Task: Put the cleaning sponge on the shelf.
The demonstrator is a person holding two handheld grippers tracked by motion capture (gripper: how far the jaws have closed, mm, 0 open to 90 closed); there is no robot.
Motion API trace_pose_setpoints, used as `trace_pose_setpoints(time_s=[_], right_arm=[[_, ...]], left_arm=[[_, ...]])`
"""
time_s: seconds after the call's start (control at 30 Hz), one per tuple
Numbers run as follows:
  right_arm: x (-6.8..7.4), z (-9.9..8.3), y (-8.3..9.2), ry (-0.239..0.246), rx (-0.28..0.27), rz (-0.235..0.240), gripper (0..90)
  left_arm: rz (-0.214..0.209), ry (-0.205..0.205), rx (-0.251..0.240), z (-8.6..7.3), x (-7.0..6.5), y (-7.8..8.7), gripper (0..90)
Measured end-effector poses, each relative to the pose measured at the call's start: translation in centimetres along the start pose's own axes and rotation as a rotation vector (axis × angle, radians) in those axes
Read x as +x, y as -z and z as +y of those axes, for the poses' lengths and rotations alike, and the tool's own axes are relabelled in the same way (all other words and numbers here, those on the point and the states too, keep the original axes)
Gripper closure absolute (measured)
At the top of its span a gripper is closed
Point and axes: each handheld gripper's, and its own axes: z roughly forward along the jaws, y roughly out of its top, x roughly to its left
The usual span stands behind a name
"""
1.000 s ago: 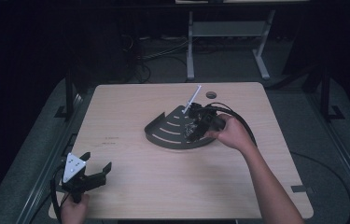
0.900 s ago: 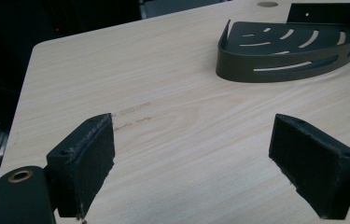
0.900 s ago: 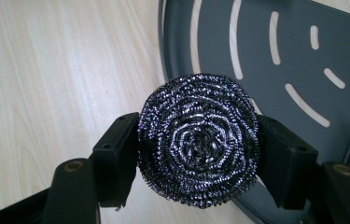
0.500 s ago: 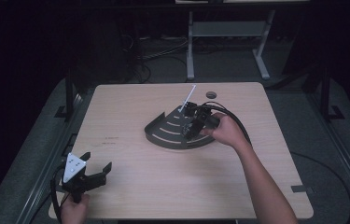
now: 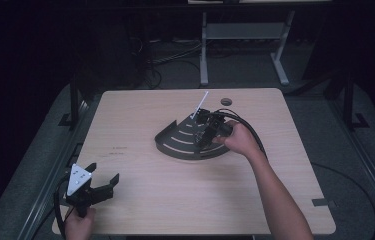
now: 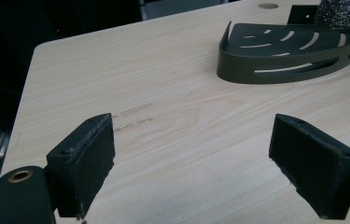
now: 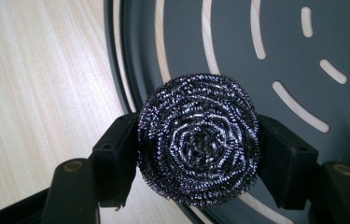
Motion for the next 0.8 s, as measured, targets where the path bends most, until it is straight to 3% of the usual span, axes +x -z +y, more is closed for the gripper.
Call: trace_pose_setpoints(time_s=[0.8], right_arm=[[-1.6,0.5,-2.3,-0.062,0.005,-0.014,34.1]], left_arm=[[-0.004,-0.004,0.0,0.0,-0.1,0.0,13.7]])
